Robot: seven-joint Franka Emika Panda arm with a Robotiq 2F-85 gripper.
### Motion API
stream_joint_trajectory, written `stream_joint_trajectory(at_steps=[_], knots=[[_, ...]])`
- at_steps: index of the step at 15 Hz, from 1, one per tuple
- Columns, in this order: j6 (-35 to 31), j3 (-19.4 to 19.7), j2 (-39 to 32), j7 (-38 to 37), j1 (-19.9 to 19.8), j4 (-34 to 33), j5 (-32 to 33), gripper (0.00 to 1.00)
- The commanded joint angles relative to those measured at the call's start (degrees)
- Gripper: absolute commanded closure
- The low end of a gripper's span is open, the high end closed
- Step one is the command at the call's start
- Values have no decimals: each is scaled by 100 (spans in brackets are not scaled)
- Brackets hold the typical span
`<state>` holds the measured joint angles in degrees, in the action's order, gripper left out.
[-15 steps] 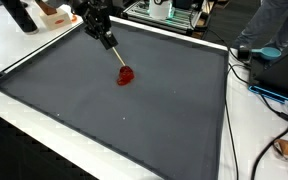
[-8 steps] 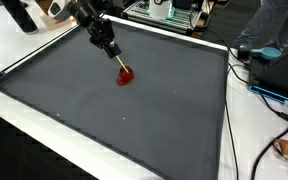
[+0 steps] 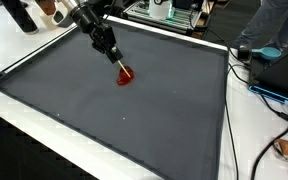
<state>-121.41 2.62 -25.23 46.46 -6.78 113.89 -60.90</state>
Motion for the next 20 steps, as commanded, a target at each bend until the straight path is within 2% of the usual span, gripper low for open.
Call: stream_joint_trajectory(at_steps=[1,8,12,15,20], knots=[[-108,-56,-10,-227,-38,-17,-132,97],[-92,-15,288,-1095,65,-8,97,97],[-457,33,588,-1841,238,35,473,97],[-907,51,797,-2627,403,70,1131,97],[-1408,75,1060,-4254,647,105,2889,97]])
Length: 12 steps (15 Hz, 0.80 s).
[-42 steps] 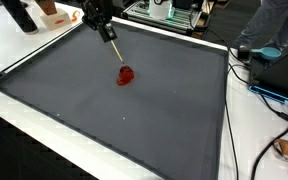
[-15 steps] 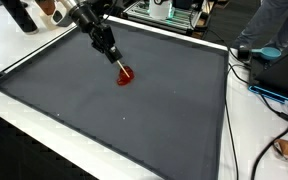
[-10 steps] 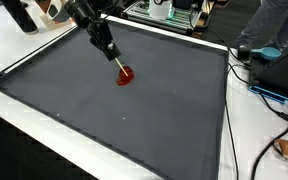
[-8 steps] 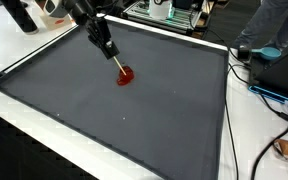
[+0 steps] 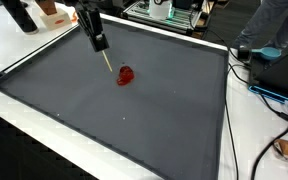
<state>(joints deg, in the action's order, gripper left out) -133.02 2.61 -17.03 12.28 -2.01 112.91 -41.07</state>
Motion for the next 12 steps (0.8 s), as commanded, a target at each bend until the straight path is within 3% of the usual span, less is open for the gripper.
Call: stream_joint_trajectory(at_steps=[1,7,12], knots=[[-274,94,276,-1206,218,196,1376,97],[157,273,340,-3226,510,66,4087,97],[737,182,334,-3582,574,-44,4904,97]])
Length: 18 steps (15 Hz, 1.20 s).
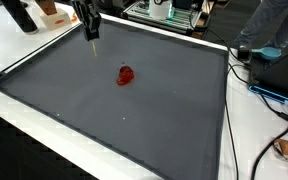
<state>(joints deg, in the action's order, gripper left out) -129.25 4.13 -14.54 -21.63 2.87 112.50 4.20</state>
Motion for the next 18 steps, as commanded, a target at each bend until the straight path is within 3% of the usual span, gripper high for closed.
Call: stream_joint_trajectory(at_steps=[1,2,13,14,18], knots=[[117,-31,4,-33,-8,-19,119,97],[135,-39,4,-43,-1,-21,137,87],[131,-40,2,-42,-5,-22,137,87],[131,-40,2,-42,-5,-22,137,97],[377,23,-172,-1097,342,-192,699,97]])
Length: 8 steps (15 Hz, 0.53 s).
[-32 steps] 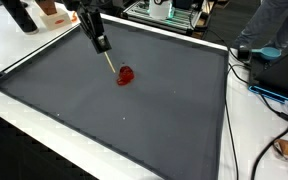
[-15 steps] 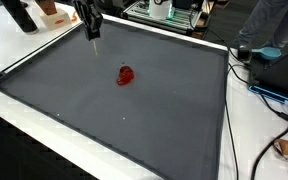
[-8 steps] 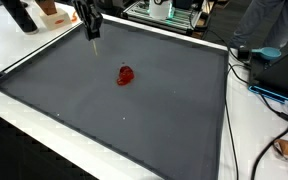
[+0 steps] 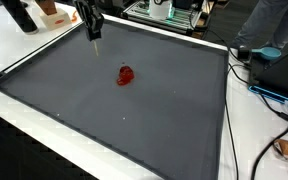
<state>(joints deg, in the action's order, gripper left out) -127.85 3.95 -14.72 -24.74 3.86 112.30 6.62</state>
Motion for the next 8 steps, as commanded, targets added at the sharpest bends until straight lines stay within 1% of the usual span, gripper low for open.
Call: stream_joint_trajectory(at_steps=[1,6,8], knots=[[339,53,-232,-1135,344,-247,628,97],[1216,62,-783,-2774,821,-825,1525,97],[1637,50,-1070,-3190,939,-1138,1726,97]])
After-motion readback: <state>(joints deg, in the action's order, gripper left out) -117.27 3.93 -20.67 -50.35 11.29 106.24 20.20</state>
